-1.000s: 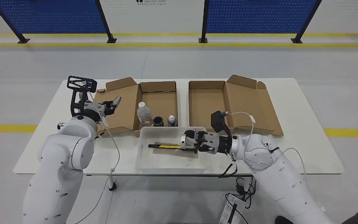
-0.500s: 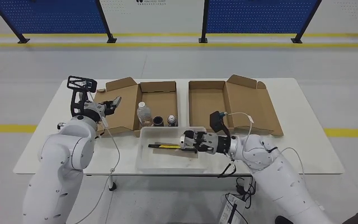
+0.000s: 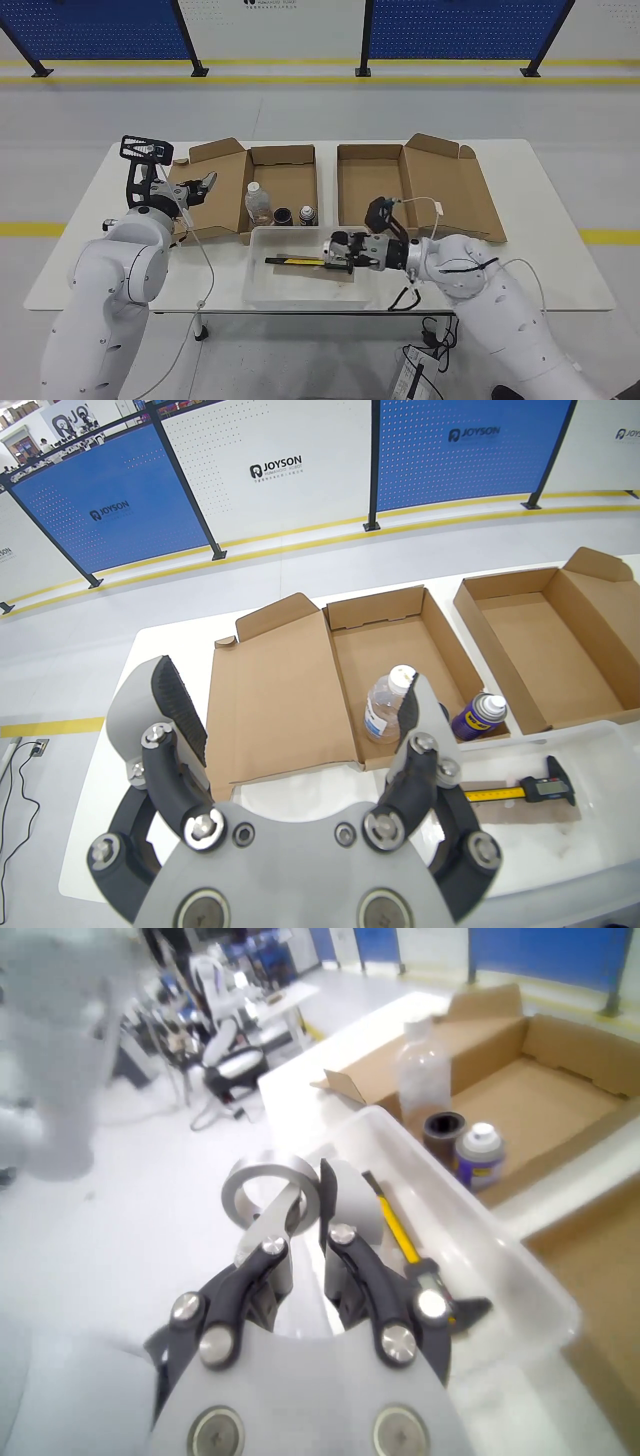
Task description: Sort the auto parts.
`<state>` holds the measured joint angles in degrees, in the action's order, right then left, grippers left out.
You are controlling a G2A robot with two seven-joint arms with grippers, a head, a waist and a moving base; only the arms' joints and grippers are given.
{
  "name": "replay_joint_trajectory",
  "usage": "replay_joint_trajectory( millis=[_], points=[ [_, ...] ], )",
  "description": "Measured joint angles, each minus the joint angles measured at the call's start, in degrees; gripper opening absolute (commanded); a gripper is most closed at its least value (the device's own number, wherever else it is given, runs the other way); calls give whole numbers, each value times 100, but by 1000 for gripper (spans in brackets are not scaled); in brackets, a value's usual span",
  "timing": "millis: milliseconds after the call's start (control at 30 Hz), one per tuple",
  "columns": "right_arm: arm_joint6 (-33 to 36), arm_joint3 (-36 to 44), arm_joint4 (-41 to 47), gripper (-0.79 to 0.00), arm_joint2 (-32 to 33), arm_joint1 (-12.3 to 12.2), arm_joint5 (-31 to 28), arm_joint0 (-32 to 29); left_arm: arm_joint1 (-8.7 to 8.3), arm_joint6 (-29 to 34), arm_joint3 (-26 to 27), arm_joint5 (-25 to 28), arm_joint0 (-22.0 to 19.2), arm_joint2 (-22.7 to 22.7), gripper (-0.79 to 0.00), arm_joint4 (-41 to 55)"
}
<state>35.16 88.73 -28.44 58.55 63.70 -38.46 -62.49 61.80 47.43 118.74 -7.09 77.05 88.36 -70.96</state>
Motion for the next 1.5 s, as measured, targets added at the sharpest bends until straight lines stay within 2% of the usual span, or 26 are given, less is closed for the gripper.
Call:
replay_joint_trajectory(
  millis=[167, 433, 733, 900, 1200, 1500],
  points=[
    [404, 145, -954, -785, 88, -36, 646, 266, 0, 0, 0, 0, 0, 0, 0, 0],
    [1442, 409, -3062, -785, 29, -59, 1771, 930, 0, 0, 0, 0, 0, 0, 0, 0],
    [1887, -316, -4149, -785, -215, 16, 2169, 1546, 0, 0, 0, 0, 0, 0, 0, 0],
    [1765, -1058, -4361, -785, -489, 123, 2252, 1807, 0, 0, 0, 0, 0, 0, 0, 0],
    [1635, -2338, -4241, -785, -1118, 415, 1862, 2322, 0, 0, 0, 0, 0, 0, 0, 0],
    [1588, -3013, -4064, -785, -1544, 673, 1522, 2640, 0, 0, 0, 0, 0, 0, 0, 0]
  ],
)
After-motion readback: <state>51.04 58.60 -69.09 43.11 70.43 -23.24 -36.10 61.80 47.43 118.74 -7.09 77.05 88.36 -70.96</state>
